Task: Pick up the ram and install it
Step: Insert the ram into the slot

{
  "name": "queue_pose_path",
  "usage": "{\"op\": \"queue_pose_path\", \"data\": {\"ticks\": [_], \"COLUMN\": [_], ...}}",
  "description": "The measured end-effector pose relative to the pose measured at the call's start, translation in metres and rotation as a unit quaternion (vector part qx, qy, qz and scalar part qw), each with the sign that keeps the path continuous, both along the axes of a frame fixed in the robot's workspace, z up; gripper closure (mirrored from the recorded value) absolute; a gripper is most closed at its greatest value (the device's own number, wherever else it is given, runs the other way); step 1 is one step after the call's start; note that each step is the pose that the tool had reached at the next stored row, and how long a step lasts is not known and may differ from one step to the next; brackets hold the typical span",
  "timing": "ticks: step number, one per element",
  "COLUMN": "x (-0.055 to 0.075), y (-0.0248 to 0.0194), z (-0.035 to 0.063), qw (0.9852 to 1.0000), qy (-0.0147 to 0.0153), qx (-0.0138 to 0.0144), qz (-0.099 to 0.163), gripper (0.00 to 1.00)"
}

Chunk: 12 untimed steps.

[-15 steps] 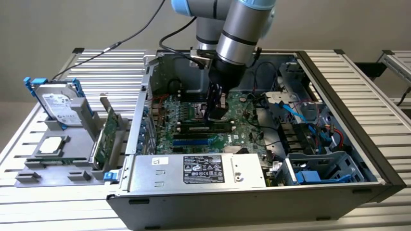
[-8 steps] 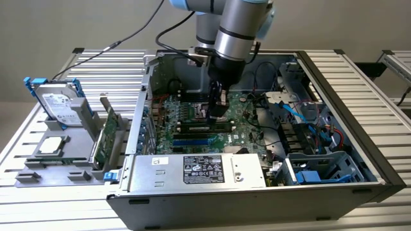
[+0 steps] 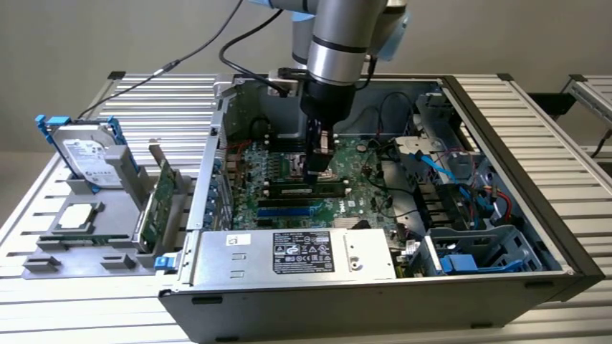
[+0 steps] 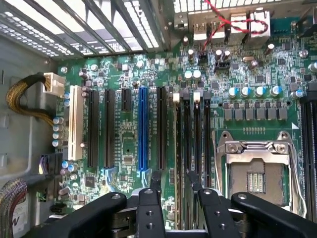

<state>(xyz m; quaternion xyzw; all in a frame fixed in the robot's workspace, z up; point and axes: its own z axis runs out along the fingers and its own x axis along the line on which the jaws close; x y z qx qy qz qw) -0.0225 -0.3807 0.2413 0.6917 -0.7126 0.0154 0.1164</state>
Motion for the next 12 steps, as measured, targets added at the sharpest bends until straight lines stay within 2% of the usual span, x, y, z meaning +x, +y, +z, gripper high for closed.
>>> {"op": "queue_pose_path", "data": {"ticks": [1, 4, 6, 7, 8, 10, 12], "x": [-0.001, -0.001, -0.001, -0.001, -0.001, -0.001, -0.001], "y": [0.0, 0.0, 0.0, 0.0, 0.0, 0.0, 0.0], "z": [0.001, 0.0092, 0.0148, 0.0161, 0.0166, 0.0166, 0.0168], "qw": [1.0, 1.0, 1.0, 1.0, 1.0, 1.0, 0.9999], "qy": [-0.0021, -0.0045, -0.0062, -0.0071, -0.0078, -0.0095, -0.0157], "qx": [0.0, 0.0, -0.0001, -0.0001, -0.0001, 0.0001, -0.0001], "qz": [0.0, 0.0, 0.0, 0.0, 0.0, 0.001, 0.002], "gripper": [0.66, 0.68, 0.81, 0.81, 0.87, 0.89, 0.89]}}
